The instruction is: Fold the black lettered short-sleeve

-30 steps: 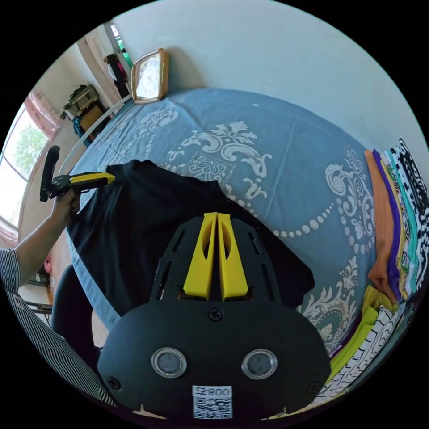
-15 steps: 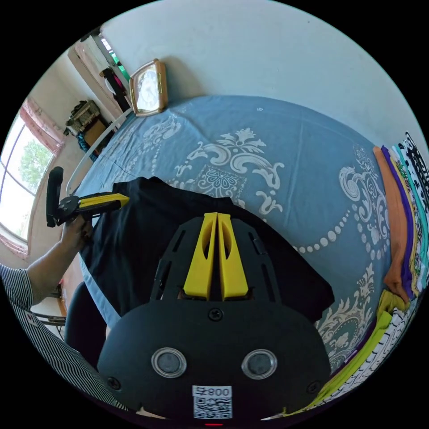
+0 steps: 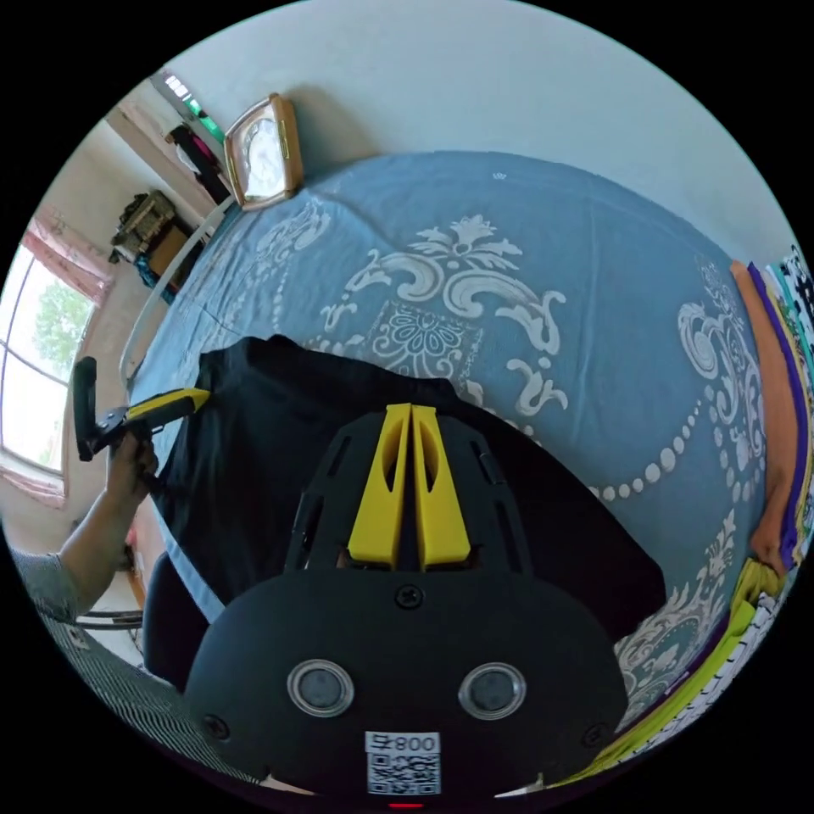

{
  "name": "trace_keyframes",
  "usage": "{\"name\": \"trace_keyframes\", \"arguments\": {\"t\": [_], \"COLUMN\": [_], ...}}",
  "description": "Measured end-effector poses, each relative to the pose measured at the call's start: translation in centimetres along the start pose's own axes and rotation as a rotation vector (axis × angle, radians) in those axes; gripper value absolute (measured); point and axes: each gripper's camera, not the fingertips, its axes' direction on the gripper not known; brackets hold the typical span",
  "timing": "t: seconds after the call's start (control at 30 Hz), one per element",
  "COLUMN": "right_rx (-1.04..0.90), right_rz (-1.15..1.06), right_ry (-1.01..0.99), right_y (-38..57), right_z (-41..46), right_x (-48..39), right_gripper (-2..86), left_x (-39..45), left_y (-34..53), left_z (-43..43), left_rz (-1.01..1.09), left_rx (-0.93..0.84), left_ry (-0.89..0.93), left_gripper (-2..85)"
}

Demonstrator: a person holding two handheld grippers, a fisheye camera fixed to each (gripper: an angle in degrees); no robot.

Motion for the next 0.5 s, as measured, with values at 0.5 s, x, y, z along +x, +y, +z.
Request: {"name": "trace_keyframes", "arguments": {"t": [0.5], "right_rx": [-0.031], "right_rz": [0.139], "right_ry": [-0.034], "right_y": [22.7], "right_z": [-5.4], "right_x": [3.3], "right_gripper": [1.3], "left_x": [-4.9], "left_y": [20.0], "left_z": [-4.5], "left_rz": [-0.096], "left_rx": [-0.102], "left_ry": [0.050], "left_gripper": [0.2]}}
